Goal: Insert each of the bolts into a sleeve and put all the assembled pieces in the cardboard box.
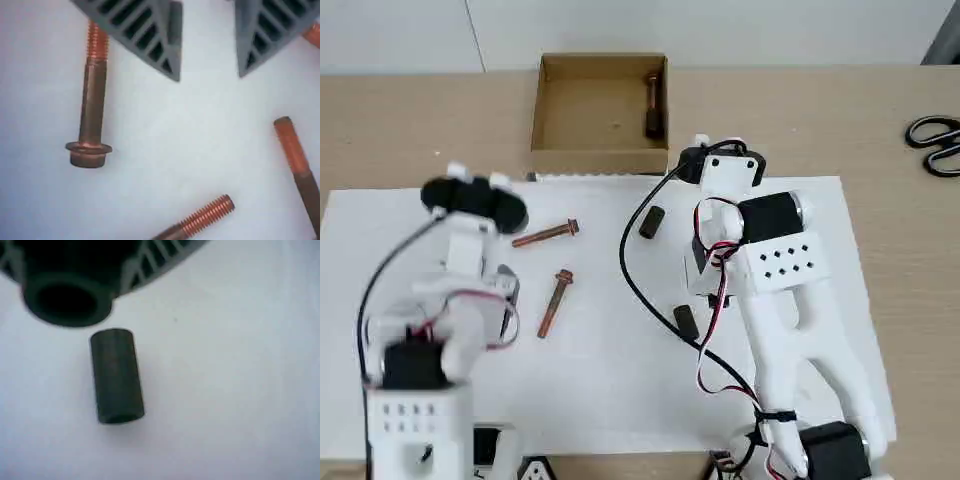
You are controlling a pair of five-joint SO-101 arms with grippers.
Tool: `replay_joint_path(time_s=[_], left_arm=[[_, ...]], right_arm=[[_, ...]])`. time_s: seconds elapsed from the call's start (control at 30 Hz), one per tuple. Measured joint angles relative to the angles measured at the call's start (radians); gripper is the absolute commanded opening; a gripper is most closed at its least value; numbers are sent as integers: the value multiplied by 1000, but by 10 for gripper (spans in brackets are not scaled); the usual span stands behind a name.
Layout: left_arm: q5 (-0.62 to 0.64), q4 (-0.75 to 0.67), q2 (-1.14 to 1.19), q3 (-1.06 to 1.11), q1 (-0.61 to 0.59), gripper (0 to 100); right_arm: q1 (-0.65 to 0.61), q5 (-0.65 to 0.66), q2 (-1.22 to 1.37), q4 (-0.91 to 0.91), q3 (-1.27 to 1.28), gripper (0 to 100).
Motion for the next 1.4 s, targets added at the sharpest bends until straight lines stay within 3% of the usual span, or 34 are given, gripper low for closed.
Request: replay_joint_path(time_s=[0.17,0.27,0.7,1.4], left_arm=[[23,230,397,-371,26,70],[44,287,583,-480,64,43],[107,180,904,-523,189,71],[109,110,1105,-523,192,73]], right_arm=[[2,0,0,0,0,2],[23,0,0,0,0,2],[235,0,0,0,0,2],[247,0,0,0,0,2]])
